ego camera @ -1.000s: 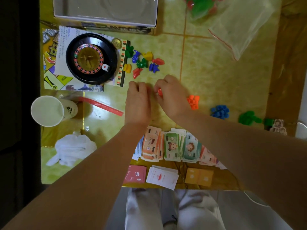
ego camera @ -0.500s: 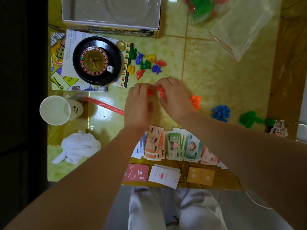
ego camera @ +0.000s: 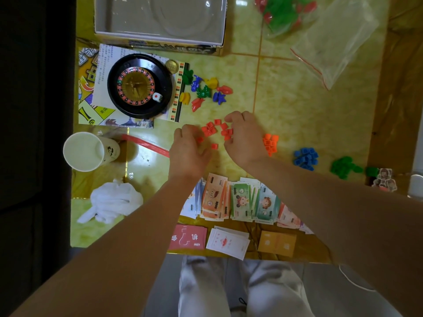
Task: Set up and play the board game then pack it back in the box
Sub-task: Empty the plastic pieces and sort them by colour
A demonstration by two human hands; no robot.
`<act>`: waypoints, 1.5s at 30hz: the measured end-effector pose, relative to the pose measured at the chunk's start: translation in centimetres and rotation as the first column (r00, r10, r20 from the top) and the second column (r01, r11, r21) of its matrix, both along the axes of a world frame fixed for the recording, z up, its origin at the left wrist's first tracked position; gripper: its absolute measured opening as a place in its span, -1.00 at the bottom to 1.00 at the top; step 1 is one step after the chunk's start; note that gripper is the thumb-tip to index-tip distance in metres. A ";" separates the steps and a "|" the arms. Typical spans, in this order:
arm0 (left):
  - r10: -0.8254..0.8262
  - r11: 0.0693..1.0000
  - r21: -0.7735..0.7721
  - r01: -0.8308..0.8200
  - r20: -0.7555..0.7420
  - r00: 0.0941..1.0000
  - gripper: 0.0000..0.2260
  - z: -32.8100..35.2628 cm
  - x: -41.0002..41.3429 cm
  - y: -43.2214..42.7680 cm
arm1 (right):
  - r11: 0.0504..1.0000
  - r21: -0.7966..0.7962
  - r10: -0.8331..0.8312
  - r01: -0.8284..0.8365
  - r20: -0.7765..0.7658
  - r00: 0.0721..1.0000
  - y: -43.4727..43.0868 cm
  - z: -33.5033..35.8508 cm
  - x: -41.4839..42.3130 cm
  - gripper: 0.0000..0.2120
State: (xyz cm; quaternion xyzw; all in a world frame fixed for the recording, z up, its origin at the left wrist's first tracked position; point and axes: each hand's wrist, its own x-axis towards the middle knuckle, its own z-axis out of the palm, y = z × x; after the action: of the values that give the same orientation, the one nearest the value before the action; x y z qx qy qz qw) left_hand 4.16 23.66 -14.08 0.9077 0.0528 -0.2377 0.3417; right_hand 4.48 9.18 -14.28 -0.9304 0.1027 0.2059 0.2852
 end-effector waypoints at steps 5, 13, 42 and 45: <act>-0.029 0.997 -0.078 0.026 -0.039 0.999 -0.66 0.1 0.5 -0.4 | 1.000 0.009 -0.002 0.002 0.011 1.000 -0.7 -0.2 0.7 -0.54; -0.113 0.989 0.090 0.121 -0.089 0.990 -0.68 1.3 0.4 1.6 | 0.990 0.022 0.144 -0.142 -0.075 0.987 -0.3 0.2 1.8 -0.44; -0.153 0.988 0.000 0.153 -0.010 0.988 -0.59 1.2 0.9 -0.9 | 0.989 0.052 0.145 -0.141 -0.074 0.987 -1.2 1.0 0.3 -0.47; -0.154 0.988 0.014 0.155 -0.047 0.987 -0.56 1.0 0.9 -0.3 | 0.991 0.071 0.117 -0.109 -0.121 0.986 -1.0 0.8 0.1 -0.46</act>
State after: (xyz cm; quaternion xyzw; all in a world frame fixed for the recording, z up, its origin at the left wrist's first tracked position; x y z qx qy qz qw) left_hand 5.08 23.31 -13.09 0.9064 -0.0079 -0.2836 0.3130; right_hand 4.62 8.14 -13.43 -0.9103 0.0607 0.2830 0.2959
